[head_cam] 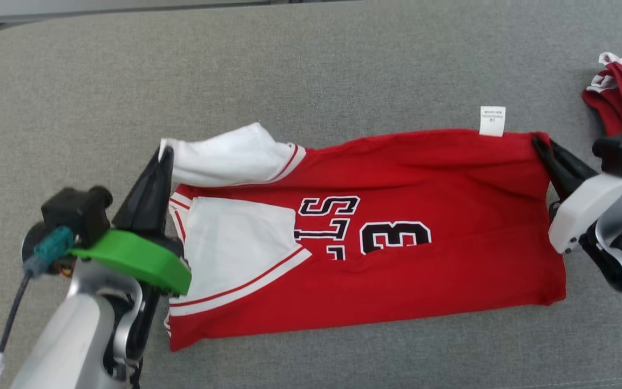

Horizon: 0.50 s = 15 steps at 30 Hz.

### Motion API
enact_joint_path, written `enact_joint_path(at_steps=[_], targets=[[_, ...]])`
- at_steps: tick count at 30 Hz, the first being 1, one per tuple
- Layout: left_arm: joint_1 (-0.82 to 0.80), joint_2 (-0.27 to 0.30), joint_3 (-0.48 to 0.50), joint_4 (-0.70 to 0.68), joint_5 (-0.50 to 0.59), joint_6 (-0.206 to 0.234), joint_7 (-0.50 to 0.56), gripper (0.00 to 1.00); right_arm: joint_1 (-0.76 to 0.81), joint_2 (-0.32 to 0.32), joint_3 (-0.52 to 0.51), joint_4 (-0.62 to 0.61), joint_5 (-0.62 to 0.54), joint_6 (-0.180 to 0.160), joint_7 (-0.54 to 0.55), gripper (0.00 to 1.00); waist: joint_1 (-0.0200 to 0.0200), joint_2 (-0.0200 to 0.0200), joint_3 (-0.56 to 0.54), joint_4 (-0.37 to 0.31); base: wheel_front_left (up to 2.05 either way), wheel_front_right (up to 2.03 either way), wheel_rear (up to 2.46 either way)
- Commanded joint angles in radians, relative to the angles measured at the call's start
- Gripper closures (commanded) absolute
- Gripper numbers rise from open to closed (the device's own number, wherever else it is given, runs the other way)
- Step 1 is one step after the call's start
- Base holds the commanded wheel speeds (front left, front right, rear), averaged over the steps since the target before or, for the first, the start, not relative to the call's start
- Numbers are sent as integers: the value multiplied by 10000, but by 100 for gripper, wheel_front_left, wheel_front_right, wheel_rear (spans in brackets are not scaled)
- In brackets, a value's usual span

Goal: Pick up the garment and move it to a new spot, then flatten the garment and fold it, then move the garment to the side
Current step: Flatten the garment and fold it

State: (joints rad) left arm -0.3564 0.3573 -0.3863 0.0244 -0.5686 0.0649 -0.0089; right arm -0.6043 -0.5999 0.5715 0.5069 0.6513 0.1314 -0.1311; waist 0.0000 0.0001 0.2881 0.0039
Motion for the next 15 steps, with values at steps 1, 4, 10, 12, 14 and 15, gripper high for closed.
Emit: enact_joint_path(at_steps=[1, 4, 10, 12, 14, 15], targets=[[567, 107, 10, -342, -47, 182, 17, 100, 420, -82, -131, -188, -24, -15, -118, 100, 0, -1, -394, -109, 0, 0, 0], [1584, 175, -21, -1093, -148, 512, 41, 100, 1225, -64, -532, -621, -148, -15, -275, 100, 0, -1, -597, -138, 0, 0, 0], [2958, 99, -64, -1494, -296, 938, -34, 100, 2669, 218, -1505, -1247, -373, -15, -223, 100, 0, -1, -849, -157, 0, 0, 0], [3213, 3, -122, -1400, -403, 964, -102, 100, 3013, 339, -1784, -1378, -491, -15, -161, 100, 0, -1, -898, -159, 0, 0, 0], [3374, -61, -178, -1289, -461, 973, -124, 100, 3303, 423, -2066, -1476, -641, -15, -117, 100, 0, -1, -940, -147, 0, 0, 0], [3429, -109, -189, -1236, -510, 962, -161, 100, 3426, 473, -2183, -1525, -707, -15, -99, 100, 0, -1, -956, -139, 0, 0, 0]])
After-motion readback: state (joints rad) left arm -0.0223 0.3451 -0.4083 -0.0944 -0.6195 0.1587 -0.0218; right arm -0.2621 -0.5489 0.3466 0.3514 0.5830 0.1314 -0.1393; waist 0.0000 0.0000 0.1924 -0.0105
